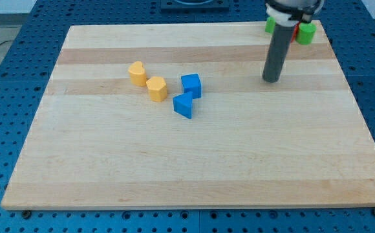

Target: Move the yellow heart to the left centre

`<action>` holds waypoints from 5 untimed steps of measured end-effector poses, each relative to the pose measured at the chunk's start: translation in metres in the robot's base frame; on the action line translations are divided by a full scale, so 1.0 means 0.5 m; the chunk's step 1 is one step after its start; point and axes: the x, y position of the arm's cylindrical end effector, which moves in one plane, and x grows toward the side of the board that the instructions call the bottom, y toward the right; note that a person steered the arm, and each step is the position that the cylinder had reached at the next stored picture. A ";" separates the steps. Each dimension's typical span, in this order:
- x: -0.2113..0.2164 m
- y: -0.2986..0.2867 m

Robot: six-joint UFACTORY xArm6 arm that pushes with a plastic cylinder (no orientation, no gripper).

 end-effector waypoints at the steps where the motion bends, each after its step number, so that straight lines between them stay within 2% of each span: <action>1: 0.000 -0.078; 4: -0.009 -0.316; 5: -0.043 -0.375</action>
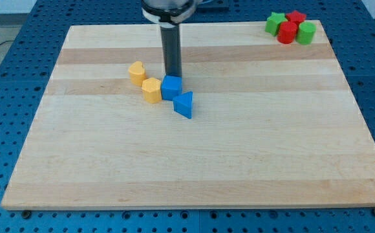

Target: Move the yellow heart to the left centre

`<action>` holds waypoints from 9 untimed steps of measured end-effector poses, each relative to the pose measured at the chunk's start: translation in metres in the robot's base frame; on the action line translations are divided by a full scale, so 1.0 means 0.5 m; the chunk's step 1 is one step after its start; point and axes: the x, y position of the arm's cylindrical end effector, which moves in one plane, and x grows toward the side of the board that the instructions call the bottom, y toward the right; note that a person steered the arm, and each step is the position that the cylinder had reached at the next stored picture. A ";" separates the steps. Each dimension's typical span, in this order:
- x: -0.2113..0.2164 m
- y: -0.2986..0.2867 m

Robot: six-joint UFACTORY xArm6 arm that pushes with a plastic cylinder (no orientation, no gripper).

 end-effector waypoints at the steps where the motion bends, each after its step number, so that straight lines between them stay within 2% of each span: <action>1: -0.021 -0.063; 3: -0.022 -0.284; 4: -0.022 -0.343; 5: -0.041 -0.283; 6: -0.042 -0.173; 7: -0.011 -0.149; 9: 0.006 -0.330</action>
